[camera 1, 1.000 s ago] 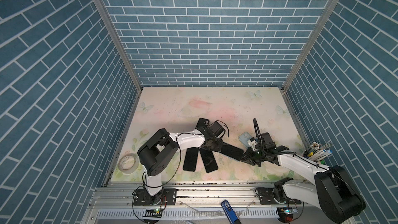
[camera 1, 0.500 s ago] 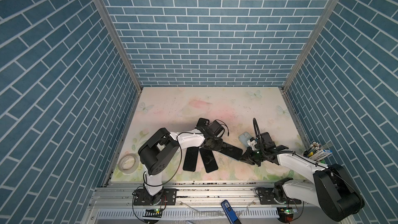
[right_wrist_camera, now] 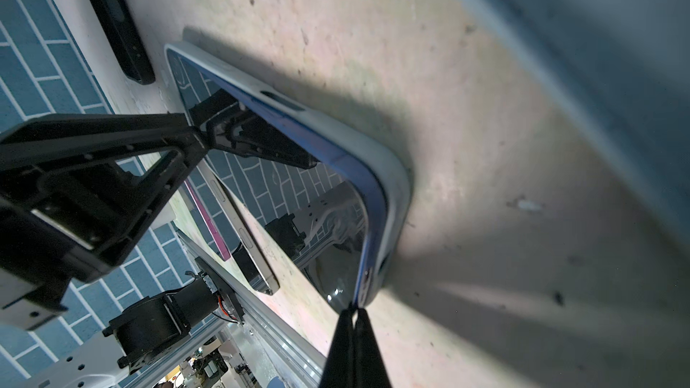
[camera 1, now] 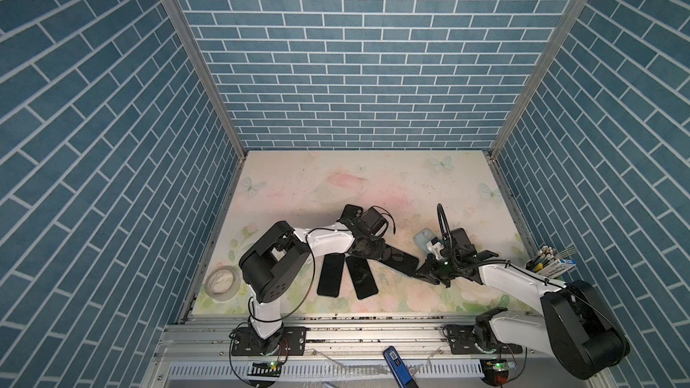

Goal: Put the phone into the phone case

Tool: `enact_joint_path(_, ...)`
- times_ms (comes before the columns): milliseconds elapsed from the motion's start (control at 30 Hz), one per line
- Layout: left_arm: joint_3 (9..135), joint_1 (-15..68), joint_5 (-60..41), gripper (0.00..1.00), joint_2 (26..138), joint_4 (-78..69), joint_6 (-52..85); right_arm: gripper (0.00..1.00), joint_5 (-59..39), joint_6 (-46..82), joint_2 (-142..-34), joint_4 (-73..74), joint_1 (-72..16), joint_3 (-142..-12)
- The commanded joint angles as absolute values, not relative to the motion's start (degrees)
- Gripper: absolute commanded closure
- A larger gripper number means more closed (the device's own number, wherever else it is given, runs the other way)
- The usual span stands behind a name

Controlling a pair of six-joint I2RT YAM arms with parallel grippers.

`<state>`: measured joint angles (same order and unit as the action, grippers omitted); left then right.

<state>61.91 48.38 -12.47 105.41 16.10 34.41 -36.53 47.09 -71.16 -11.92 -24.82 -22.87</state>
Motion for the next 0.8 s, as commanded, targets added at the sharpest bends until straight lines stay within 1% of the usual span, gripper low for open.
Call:
enact_joint_path(0, 62.1, 49.7, -16.0, 0.68, 107.8, 15.9, 33.9, 0.97, -30.8, 46.3, -75.3, -10.1, -26.5, -21.3)
enact_joint_path(767, 62.5, 49.7, -16.4, 0.67, 108.3, 16.0, 33.8, 0.97, -25.4, 43.2, -79.6, -13.1, -27.0, -21.6)
